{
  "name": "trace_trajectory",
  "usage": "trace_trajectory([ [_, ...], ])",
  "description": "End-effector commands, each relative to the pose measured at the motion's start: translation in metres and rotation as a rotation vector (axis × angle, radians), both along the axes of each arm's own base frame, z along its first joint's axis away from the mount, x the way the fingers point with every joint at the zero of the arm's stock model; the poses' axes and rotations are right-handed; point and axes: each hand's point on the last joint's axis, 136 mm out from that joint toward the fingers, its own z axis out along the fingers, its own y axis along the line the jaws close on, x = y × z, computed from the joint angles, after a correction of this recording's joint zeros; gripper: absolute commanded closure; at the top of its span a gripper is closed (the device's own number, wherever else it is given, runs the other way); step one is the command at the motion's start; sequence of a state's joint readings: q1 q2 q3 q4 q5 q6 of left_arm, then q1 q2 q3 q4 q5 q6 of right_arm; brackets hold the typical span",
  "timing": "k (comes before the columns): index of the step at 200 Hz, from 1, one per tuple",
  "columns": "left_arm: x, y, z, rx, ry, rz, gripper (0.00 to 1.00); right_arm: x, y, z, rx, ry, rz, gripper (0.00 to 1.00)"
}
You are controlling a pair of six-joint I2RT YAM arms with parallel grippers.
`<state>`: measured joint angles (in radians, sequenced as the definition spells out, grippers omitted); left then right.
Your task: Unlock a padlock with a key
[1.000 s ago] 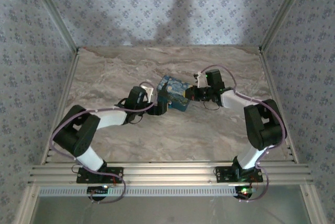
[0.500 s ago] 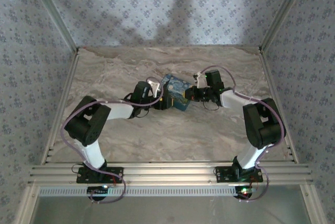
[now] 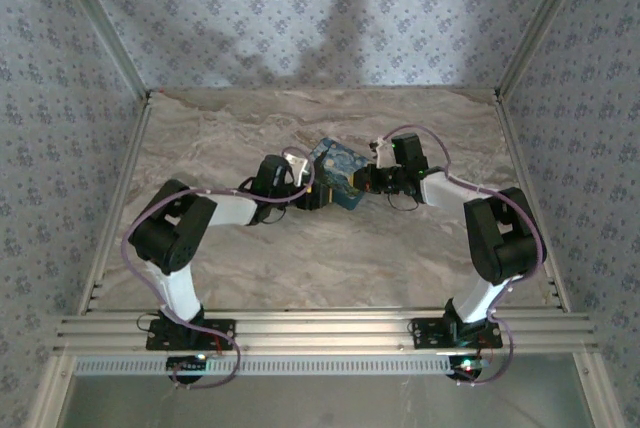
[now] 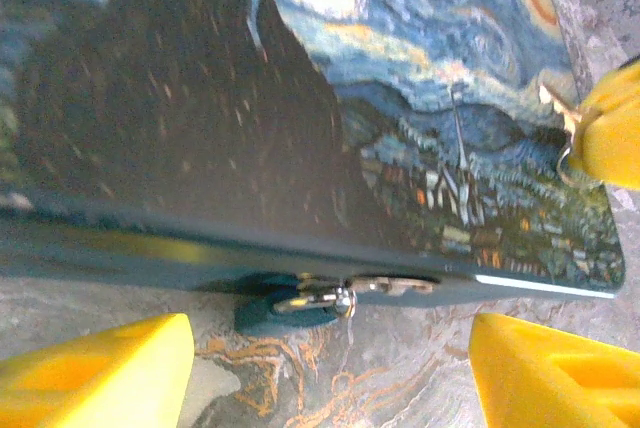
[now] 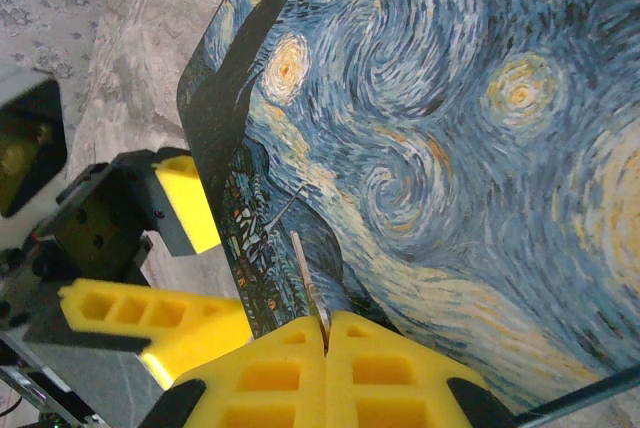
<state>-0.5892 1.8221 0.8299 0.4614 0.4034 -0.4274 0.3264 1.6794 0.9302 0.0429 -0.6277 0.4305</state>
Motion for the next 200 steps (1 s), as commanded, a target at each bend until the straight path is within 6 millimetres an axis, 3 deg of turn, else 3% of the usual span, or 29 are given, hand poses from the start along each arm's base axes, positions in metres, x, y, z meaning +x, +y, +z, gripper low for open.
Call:
trace_trajectory([
  [1,-0.007,-0.005,-0.006,0.008,-0.047,-0.032,0.26,-0.006,-0.003,-0.017,-0.035,0.053,-0.019,1.0],
  [102,0.008,-0.01,-0.024,0.134,-0.14,-0.036,0.3,-0.005,-0.004,-0.015,-0.042,0.047,-0.023,1.0],
  [200,-0.002,-0.028,-0.028,0.1,-0.107,-0.088,0.49,-0.006,-0.004,-0.015,-0.044,0.046,-0.022,1.0],
])
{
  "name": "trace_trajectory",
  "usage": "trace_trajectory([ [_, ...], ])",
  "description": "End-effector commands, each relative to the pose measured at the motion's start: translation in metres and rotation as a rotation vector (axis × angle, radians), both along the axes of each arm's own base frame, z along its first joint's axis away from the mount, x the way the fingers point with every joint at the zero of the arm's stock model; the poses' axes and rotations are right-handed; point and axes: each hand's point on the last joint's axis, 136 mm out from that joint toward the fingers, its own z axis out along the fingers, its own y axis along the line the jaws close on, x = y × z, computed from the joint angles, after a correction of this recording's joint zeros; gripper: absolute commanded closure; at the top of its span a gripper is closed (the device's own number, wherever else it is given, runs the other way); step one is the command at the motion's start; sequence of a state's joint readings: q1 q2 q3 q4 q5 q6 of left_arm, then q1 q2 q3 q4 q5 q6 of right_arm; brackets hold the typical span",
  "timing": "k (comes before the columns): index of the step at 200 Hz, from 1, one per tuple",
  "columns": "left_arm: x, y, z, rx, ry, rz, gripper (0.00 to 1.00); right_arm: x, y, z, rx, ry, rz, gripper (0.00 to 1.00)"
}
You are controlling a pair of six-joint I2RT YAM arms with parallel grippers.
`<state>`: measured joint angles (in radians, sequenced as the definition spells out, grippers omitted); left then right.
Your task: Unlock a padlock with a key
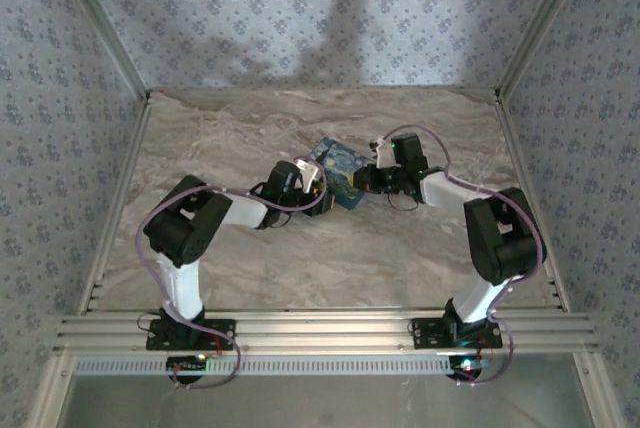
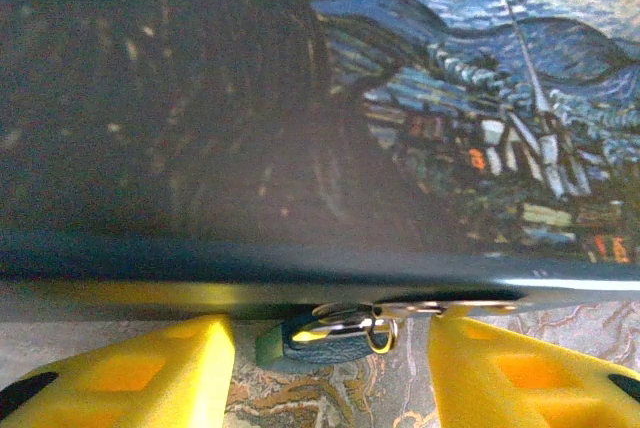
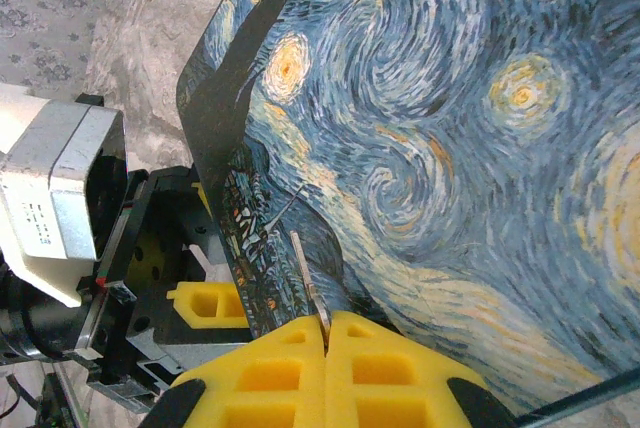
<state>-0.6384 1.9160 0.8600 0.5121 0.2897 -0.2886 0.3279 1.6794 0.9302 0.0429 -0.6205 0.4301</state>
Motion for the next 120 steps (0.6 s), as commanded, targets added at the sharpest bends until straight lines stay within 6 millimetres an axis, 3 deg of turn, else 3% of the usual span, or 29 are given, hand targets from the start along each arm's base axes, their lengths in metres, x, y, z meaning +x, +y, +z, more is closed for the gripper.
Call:
trace_trajectory([
  [1,-0.01,-0.016,-0.003,-0.018,0.024,-0.053,0.49,-0.006,-0.004,-0.015,-0.039,0.049,-0.019,1.0],
  [62,-0.015,-0.02,0.004,-0.034,0.024,-0.057,0.55,-0.006,-0.004,-0.014,-0.038,0.049,-0.02,1.0],
  [120,-0.006,-0.016,0.007,-0.047,0.041,0.014,0.56,-0.007,-0.004,-0.014,-0.039,0.048,-0.02,1.0],
])
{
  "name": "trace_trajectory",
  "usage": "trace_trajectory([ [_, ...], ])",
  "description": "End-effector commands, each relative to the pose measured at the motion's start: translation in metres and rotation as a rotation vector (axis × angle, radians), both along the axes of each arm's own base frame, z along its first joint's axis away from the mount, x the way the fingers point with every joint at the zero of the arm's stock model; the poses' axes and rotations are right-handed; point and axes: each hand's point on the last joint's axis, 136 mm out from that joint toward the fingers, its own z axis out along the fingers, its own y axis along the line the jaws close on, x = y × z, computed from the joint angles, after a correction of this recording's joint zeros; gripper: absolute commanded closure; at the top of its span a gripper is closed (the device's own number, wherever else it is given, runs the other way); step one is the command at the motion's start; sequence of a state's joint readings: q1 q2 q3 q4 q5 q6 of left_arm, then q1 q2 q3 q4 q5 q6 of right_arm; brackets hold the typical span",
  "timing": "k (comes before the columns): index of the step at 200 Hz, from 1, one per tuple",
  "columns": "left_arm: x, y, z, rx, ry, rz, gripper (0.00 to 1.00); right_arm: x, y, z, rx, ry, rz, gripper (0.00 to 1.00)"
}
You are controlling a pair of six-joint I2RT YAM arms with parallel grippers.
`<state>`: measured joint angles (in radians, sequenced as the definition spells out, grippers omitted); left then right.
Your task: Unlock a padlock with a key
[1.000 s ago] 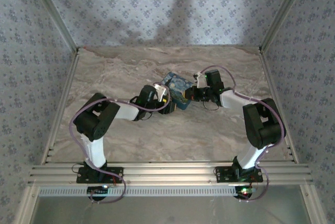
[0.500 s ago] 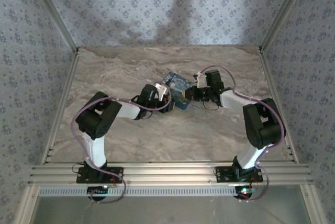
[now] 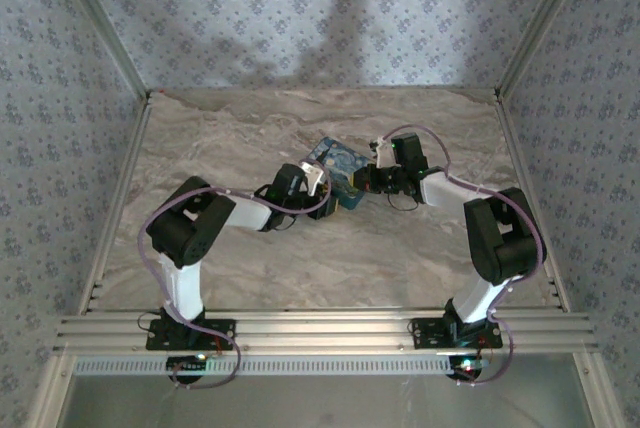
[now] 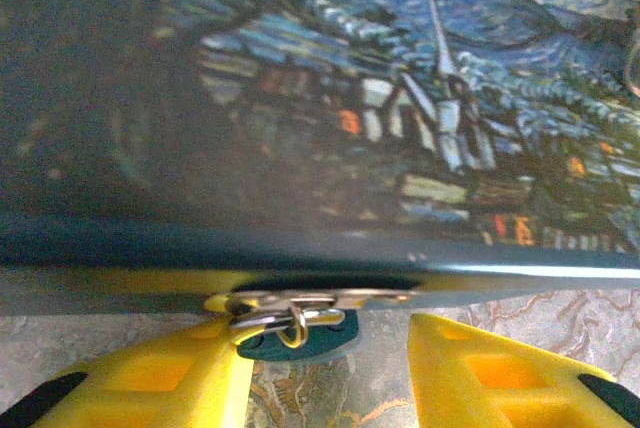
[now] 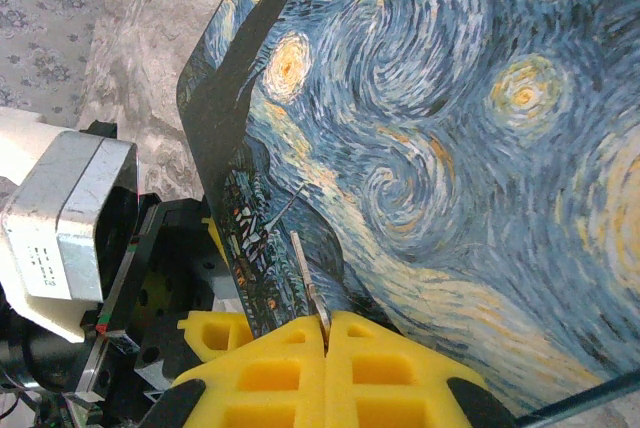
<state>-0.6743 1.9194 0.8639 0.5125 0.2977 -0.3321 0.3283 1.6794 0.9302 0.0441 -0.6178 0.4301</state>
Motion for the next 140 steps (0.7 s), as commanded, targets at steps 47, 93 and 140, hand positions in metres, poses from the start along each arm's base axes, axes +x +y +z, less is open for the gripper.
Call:
trace_trajectory([
  [47,0.012,0.002,0.006,-0.057,0.052,0.089,0.56,-0.007,-0.004,-0.014,-0.038,0.05,-0.019,1.0],
  [93,0.015,0.002,0.007,-0.084,0.075,0.107,0.6,-0.009,-0.003,-0.015,-0.039,0.052,-0.016,1.0],
  [140,0.017,0.0,0.002,-0.089,0.106,0.117,0.68,-0.009,-0.002,-0.014,-0.04,0.049,-0.013,1.0],
])
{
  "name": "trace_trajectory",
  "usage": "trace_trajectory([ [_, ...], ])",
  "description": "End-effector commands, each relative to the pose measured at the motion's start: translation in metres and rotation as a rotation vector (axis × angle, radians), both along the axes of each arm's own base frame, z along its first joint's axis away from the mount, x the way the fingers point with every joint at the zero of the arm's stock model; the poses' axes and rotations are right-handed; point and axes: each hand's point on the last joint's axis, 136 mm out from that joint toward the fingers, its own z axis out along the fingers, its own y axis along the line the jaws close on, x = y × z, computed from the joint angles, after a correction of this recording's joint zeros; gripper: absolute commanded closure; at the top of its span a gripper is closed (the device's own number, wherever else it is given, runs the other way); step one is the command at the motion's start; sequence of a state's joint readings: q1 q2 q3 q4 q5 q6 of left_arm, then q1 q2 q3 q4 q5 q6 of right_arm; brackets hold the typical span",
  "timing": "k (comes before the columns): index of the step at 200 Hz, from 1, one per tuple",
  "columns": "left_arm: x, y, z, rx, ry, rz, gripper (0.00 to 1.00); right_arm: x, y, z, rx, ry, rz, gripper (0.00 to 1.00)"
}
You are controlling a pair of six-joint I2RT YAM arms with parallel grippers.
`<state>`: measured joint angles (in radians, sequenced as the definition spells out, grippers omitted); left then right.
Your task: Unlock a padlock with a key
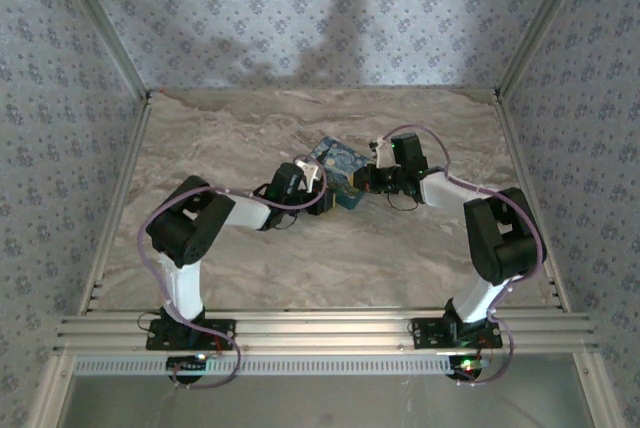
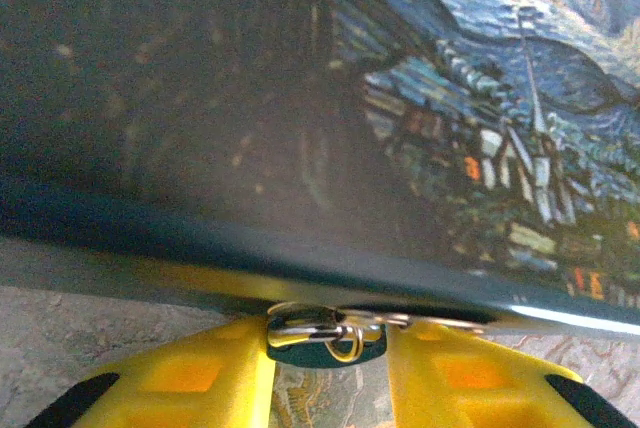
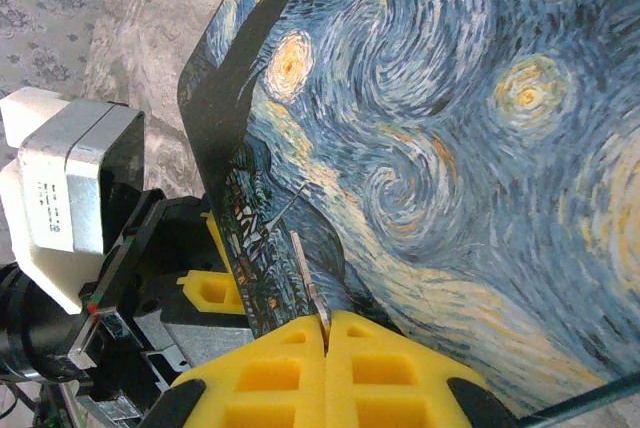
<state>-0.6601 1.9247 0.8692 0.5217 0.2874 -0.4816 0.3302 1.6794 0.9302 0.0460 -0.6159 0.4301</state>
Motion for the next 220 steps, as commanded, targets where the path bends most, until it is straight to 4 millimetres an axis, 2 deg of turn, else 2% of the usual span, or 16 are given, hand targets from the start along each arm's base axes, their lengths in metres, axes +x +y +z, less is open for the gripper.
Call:
trace_trajectory([
  [1,0.009,-0.004,0.002,-0.024,0.01,0.012,0.69,-0.009,-0.003,-0.014,-0.041,0.05,-0.014,1.0],
  [32,0.009,-0.003,-0.003,-0.021,0.031,0.025,0.72,-0.011,-0.001,-0.016,-0.045,0.052,-0.012,1.0],
  [61,0.009,-0.005,0.0,-0.037,0.035,0.025,0.74,-0.011,0.0,-0.012,-0.039,0.038,-0.012,1.0],
  [111,0.002,-0.009,0.019,-0.09,0.088,0.024,0.76,-0.005,-0.001,0.034,-0.016,-0.143,-0.015,1.0],
  [127,-0.003,-0.01,0.026,-0.113,0.121,0.022,0.77,-0.008,-0.004,0.046,-0.021,-0.202,-0.022,1.0],
  [144,-0.009,-0.012,0.033,-0.138,0.159,0.019,0.78,-0.017,-0.008,0.051,-0.039,-0.245,-0.021,1.0],
  [189,-0.02,-0.015,0.055,-0.19,0.26,0.033,0.82,-0.05,-0.012,0.039,-0.097,-0.335,-0.024,1.0],
  [199,-0.023,-0.013,0.057,-0.188,0.287,0.047,0.79,-0.056,-0.013,0.034,-0.11,-0.358,-0.036,1.0],
  [220,-0.026,-0.013,0.062,-0.197,0.33,0.063,0.79,-0.071,-0.011,0.019,-0.132,-0.379,-0.04,1.0],
])
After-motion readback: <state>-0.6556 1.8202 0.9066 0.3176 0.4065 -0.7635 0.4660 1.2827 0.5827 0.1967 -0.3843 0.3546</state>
